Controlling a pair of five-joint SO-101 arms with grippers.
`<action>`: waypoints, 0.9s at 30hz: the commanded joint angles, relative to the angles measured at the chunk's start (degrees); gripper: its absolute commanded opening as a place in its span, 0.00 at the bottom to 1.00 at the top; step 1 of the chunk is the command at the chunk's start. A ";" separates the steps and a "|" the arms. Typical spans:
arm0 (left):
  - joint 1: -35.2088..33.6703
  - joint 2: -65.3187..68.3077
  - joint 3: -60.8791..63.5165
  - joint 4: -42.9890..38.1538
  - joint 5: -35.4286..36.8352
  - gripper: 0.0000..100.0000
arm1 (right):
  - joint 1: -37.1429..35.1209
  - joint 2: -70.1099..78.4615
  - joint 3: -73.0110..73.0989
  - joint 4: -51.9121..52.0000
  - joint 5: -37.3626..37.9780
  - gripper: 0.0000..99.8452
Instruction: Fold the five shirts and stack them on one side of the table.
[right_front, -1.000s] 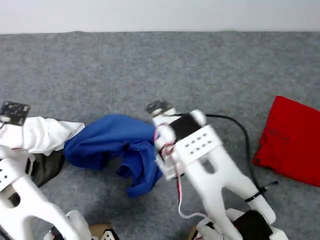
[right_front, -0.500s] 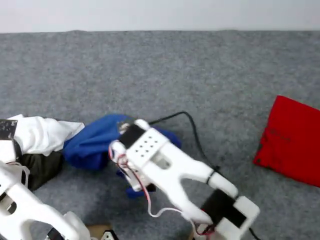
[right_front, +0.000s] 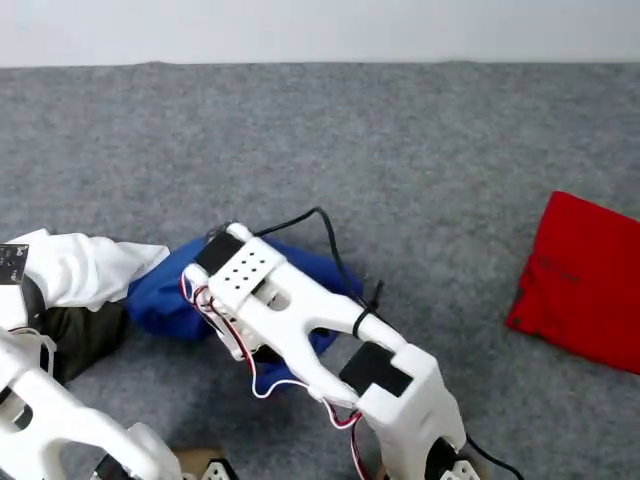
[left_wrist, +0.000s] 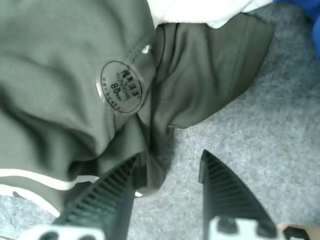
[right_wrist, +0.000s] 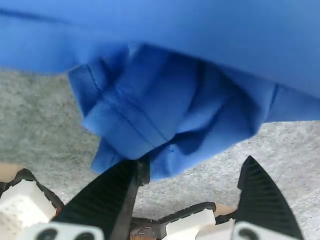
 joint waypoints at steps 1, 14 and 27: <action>-0.26 -0.35 -0.57 -1.49 -0.44 0.18 | -0.66 0.04 -2.55 2.07 -0.44 0.29; 0.18 -0.35 -0.40 -3.52 -0.44 0.18 | -0.48 0.57 0.35 2.07 4.92 0.01; 0.18 -0.35 -0.75 -3.60 -0.53 0.18 | 17.19 -9.01 1.32 2.24 19.69 0.01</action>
